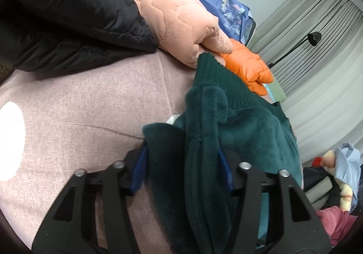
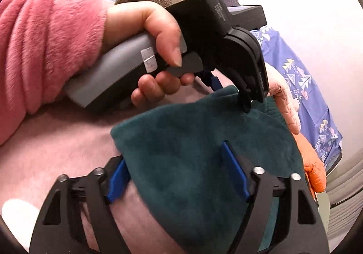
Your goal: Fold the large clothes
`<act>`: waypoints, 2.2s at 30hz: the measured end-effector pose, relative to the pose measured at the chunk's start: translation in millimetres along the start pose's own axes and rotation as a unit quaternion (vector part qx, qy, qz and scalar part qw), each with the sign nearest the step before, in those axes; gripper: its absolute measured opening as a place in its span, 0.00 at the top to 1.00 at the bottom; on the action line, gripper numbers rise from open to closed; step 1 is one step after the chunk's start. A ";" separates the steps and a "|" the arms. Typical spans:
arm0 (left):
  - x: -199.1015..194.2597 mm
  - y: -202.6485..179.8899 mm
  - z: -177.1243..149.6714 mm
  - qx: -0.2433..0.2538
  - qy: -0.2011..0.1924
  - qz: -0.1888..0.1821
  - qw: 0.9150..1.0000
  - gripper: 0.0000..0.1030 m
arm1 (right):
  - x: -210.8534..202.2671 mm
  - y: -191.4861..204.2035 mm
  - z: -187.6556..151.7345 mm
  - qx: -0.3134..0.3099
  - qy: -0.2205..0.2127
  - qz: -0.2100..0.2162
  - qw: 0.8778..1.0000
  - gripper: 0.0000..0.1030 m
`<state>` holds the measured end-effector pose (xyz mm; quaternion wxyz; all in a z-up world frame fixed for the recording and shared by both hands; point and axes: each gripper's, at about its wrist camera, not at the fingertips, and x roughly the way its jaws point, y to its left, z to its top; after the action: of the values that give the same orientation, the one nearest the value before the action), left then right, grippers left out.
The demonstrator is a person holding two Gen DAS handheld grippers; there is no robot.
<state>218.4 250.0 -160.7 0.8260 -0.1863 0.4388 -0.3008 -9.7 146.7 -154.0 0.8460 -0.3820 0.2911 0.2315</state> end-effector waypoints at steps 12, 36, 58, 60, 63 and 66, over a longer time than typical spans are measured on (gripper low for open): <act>-46.3 -55.2 26.6 0.017 -0.075 -0.088 0.993 0.70 | -78.8 -102.5 -6.6 0.207 -0.096 0.044 0.972 0.76; 144.3 -442.9 40.4 0.290 0.060 -0.118 0.948 0.82 | -201.2 -293.6 -298.3 0.601 -0.167 -0.021 0.781 0.79; 289.0 -503.1 -38.4 0.342 0.203 -0.089 0.913 0.77 | -145.4 -297.4 -418.6 0.741 -0.093 0.045 0.663 0.69; 287.2 -504.6 -37.8 0.344 0.196 -0.076 0.915 0.77 | -140.1 -293.4 -422.5 0.744 -0.086 0.049 0.661 0.69; 263.9 -513.8 -32.8 0.358 0.156 -0.063 0.918 0.77 | -142.6 -292.5 -420.2 0.736 -0.078 0.041 0.672 0.68; 210.5 -527.4 -27.2 0.437 0.075 -0.039 0.896 0.77 | -140.6 -291.4 -425.2 0.743 -0.079 0.060 0.662 0.65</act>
<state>111.1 -285.6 -2.9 0.7768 0.1993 0.3163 -0.5068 -66.7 -384.3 -139.8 0.8531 0.4113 0.3205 0.0180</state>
